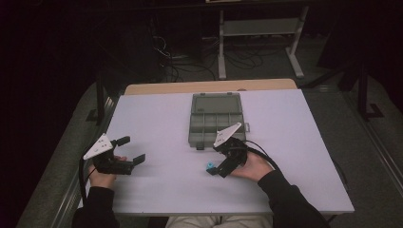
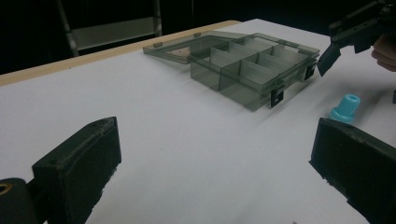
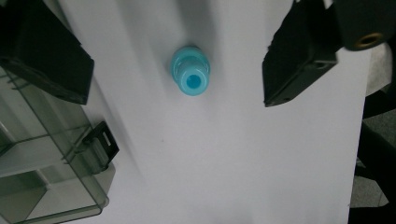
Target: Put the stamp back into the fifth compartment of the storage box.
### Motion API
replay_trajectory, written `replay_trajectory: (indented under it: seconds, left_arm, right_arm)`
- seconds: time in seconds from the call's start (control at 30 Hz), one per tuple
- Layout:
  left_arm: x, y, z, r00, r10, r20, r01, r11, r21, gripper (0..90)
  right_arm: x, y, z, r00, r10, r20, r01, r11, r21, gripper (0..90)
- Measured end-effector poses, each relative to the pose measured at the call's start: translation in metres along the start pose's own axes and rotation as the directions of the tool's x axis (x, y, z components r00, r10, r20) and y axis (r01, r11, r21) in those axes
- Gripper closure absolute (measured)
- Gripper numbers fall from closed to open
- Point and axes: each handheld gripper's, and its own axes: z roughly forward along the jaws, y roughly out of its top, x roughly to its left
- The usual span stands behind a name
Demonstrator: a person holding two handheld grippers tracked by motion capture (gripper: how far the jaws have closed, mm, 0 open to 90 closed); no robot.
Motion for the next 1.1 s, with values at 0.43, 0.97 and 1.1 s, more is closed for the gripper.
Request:
replay_trajectory:
  seconds: [0.43,0.97,1.1]
  left_arm:
    - [0.000,0.000,0.000,1.0000,0.000,0.003,0.000,1.0000,0.000,1.5]
    - [0.000,0.000,0.001,1.0000,0.002,0.003,-0.002,1.0000,0.003,1.5]
    - [0.000,0.000,0.001,1.0000,0.001,0.003,-0.001,1.0000,0.004,1.5]
  right_arm:
    - [0.000,0.001,0.011,0.9999,0.005,-0.015,-0.005,0.999,0.035,36.3]
    - [-0.001,-0.002,0.017,0.9989,0.022,-0.041,-0.018,0.996,0.088,64.5]
    - [0.001,0.001,0.013,0.9993,0.008,-0.036,-0.006,0.998,0.060,70.7]
